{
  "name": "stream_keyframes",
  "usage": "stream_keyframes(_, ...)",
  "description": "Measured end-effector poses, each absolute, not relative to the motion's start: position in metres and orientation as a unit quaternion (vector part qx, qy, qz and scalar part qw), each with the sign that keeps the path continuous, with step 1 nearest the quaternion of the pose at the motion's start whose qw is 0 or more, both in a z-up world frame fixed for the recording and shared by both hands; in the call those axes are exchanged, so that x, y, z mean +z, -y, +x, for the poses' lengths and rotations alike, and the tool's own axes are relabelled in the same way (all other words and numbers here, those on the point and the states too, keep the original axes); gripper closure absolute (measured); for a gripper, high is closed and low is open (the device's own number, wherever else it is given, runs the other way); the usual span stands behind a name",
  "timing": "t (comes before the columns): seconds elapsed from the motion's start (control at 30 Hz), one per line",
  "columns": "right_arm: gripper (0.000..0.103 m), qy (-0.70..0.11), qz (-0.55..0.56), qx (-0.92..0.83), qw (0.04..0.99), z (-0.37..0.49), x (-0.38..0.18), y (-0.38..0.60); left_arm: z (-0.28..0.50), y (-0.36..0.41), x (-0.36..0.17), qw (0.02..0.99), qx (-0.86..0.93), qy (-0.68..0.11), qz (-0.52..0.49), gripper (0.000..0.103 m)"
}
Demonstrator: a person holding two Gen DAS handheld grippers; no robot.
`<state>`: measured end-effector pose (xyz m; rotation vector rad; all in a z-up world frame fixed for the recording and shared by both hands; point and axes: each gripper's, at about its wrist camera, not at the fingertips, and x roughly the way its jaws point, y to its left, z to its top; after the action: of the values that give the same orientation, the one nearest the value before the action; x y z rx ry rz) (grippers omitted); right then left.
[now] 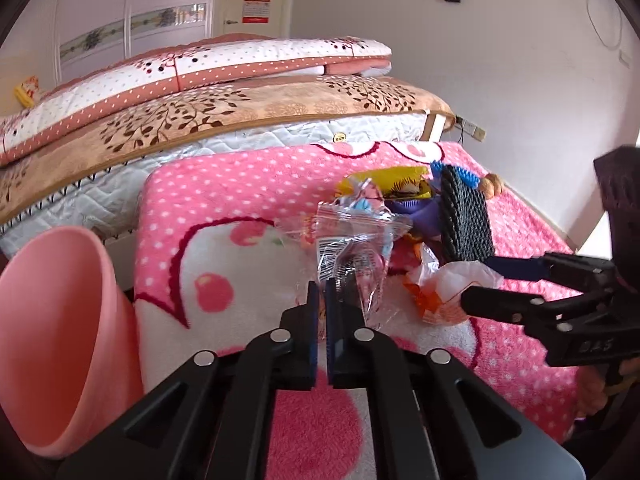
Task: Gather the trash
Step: 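Grasp clear plastic wrapper with left tool while right tool grasps white plastic bag, then carry wrapper and bag over pink bucket and open both tools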
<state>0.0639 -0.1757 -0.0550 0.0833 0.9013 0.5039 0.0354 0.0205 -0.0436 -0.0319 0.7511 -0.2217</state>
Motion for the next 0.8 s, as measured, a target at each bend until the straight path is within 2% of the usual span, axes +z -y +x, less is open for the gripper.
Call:
stream_keyframes(0.1,0.043,-0.434,0.038,0.239,0.868,0.065,-0.056,0.174,0.029,-0.024,-0.04,0.926,-0.105,-0.363,-0.025,0.101)
stream_keyframes(0.17,0.056,-0.44,0.034,0.238,0.865,0.065,-0.058,0.172,0.026,-0.026,-0.038,0.926,-0.104,-0.36,-0.029,0.101)
stream_keyframes(0.33,0.063,-0.442,0.03,0.238,0.865,0.061,-0.058,0.17,0.015,-0.03,-0.031,0.929,-0.099,-0.355,-0.039,0.101)
stream_keyframes(0.8,0.065,-0.384,0.029,0.28,0.879,0.031,-0.016,0.168,-0.008,-0.044,-0.014,0.939,-0.07,-0.331,-0.066,0.101)
